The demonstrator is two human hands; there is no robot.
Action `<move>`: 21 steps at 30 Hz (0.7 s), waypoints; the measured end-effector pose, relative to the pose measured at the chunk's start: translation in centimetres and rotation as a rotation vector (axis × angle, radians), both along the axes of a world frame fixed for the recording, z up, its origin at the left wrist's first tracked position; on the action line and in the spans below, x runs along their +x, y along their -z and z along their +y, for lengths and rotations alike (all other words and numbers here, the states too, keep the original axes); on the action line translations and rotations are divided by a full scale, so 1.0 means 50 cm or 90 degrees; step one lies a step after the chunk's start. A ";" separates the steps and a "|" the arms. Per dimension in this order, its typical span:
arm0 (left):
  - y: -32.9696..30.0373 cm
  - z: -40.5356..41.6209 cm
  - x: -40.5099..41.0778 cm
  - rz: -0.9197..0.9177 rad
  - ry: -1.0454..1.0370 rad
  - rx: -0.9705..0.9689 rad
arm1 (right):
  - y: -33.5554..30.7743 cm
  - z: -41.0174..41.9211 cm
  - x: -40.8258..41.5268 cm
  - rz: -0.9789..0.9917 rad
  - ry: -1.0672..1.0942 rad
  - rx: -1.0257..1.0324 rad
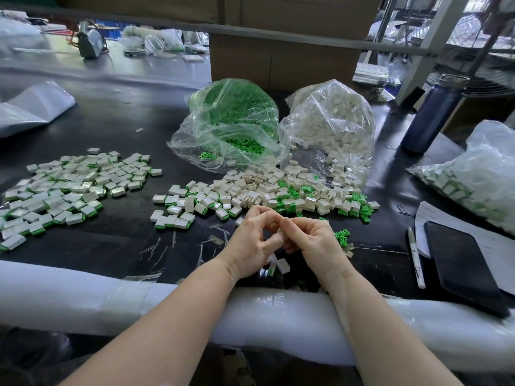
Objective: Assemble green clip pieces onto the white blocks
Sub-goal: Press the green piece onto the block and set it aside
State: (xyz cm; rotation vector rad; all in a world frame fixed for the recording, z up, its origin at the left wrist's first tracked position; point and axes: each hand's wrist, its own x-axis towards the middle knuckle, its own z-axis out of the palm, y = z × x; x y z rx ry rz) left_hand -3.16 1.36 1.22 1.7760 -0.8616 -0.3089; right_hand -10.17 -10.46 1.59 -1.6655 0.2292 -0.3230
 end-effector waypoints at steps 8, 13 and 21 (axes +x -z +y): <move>0.002 -0.001 0.003 0.004 -0.055 0.022 | 0.001 -0.008 -0.006 -0.046 0.096 -0.056; 0.003 -0.002 0.002 -0.017 -0.058 0.050 | 0.005 -0.007 0.000 -0.018 0.109 -0.187; 0.005 0.002 0.004 -0.038 -0.139 0.002 | 0.002 -0.008 -0.004 -0.032 0.162 -0.221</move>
